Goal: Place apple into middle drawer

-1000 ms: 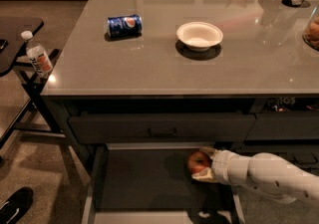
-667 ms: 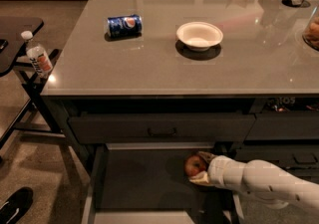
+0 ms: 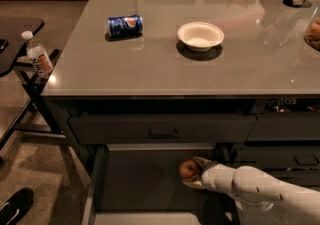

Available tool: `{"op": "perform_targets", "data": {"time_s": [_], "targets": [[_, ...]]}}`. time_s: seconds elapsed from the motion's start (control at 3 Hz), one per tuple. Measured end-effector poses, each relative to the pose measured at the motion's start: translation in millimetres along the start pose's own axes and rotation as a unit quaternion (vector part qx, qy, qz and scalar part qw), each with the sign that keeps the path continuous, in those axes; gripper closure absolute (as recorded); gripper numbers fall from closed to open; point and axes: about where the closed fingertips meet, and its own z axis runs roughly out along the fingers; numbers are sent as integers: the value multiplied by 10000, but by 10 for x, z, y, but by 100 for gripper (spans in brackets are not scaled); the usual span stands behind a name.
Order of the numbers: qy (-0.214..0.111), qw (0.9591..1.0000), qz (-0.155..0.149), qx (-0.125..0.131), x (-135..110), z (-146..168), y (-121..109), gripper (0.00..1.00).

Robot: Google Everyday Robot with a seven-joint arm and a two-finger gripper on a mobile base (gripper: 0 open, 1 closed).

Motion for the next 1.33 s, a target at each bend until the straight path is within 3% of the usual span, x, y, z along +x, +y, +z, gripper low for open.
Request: {"op": "perform_targets", "data": {"time_s": [0.67,1.0,1.33], "targets": [[-7,9995,286,-91,172,244,72,100],[295,9970,414,-588,320,425,288,100],[631,9914,440,-1062,465,605,473,100]]}}
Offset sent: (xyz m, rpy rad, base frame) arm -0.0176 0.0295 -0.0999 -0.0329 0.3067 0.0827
